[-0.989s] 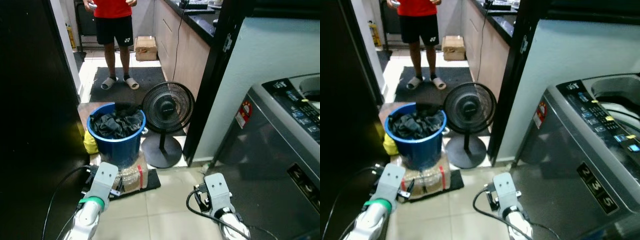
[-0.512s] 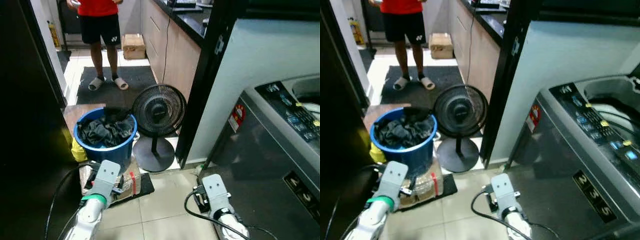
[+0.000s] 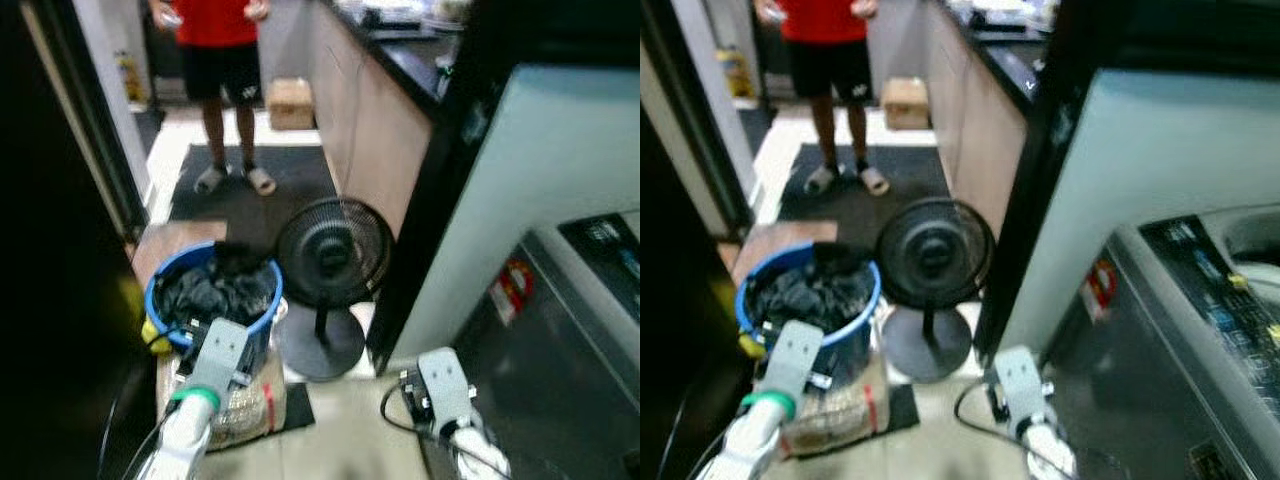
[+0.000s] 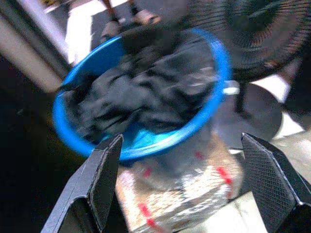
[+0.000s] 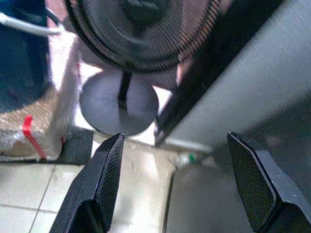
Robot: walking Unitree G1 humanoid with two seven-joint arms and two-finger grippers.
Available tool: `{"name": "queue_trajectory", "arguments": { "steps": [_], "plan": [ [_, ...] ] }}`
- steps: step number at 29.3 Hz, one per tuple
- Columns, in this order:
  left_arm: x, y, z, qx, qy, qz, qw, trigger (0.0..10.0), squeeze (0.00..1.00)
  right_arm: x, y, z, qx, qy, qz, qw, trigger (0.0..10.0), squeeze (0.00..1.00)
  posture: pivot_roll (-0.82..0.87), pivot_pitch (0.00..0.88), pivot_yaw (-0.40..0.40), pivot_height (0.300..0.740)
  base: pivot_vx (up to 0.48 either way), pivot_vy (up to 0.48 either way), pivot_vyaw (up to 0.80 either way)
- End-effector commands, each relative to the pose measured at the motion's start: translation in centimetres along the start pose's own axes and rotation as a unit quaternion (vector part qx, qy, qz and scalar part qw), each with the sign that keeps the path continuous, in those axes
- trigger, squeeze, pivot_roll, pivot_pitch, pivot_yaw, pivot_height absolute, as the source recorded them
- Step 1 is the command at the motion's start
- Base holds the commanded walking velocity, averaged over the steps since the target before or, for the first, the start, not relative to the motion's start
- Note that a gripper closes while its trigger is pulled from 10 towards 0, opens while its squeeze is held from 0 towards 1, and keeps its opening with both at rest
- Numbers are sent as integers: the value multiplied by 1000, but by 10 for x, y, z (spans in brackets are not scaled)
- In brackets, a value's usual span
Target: Clothes washing
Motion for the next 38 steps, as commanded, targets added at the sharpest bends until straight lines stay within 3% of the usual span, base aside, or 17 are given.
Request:
{"name": "queue_trajectory", "arguments": {
  "steps": [1,4,18,38],
  "plan": [
    [8,-11,-3,17,9,10,1000,10000,0,8,2,0,-4,9,5,1000,10000,0,91,0,-26,740,409,0,775],
    [8,-11,-4,17,10,10,1000,10000,0,9,2,0,-4,9,7,1000,10000,0,91,0,-26,740,405,0,775],
    [8,-13,-4,17,12,8,1000,10000,0,11,1,0,-3,11,9,1000,10000,0,89,2,-26,740,375,0,0],
    [-10,-7,1,11,-23,-7,1000,10000,0,6,-3,-1,2,-2,33,999,10000,0,81,6,-20,740,0,0,-26]
  ]
}}
Point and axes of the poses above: a point about 5 cm out from each wrist's last joint towards the gripper, its own z axis pointing out of the wrist towards the gripper, its own y axis along the axis of the wrist's last joint, x = y × z, the point moved 5 cm from there along z, pointing out of the wrist towards the gripper, and after that the axes turned 6 degrees about -z, right-handed, at the moved point
